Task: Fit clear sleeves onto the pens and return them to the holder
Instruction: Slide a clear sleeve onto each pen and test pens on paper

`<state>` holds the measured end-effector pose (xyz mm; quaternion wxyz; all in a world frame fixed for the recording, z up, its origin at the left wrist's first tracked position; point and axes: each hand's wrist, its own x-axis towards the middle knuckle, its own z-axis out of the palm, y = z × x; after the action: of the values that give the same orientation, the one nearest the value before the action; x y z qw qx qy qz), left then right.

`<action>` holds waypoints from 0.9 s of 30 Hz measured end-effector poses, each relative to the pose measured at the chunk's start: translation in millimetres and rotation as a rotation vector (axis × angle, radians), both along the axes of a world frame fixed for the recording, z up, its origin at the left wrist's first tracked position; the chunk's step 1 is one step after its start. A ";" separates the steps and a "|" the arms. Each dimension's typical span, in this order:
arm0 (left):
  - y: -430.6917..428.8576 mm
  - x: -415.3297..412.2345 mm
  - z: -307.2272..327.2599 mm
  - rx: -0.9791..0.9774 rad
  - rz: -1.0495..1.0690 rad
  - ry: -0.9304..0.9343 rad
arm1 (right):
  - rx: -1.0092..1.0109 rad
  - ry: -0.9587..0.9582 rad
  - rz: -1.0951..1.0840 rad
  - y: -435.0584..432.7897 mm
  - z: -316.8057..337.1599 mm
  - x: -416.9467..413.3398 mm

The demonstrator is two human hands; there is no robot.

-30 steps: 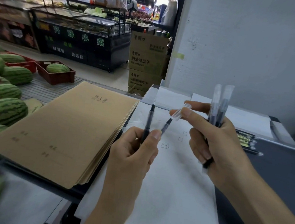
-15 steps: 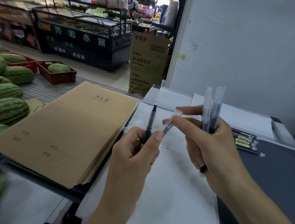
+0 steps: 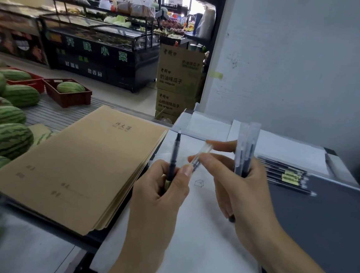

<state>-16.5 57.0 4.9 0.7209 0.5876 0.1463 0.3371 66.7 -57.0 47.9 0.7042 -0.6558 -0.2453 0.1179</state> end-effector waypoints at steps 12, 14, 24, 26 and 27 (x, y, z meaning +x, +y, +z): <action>0.1 -0.5 -0.2 -0.035 0.018 -0.052 | -0.096 0.037 0.021 8.9 -8.6 -2.2; 0.0 0.7 -2.8 0.024 0.089 -0.025 | -0.077 0.016 -0.014 7.2 -8.6 -1.8; 9.8 2.1 -4.2 -0.306 0.189 -0.161 | 0.062 -0.038 -0.268 -0.7 1.5 18.6; 11.0 3.1 -4.1 -0.346 0.183 -0.189 | 0.007 -0.066 -0.294 1.0 -3.7 21.0; 11.4 3.4 -4.1 -0.361 0.178 -0.200 | -0.017 -0.079 -0.290 2.3 -6.1 21.5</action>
<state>-13.1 68.3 0.8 0.7927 0.3974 0.1834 0.4244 88.2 -54.7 41.7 0.6981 -0.6943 -0.1745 -0.0091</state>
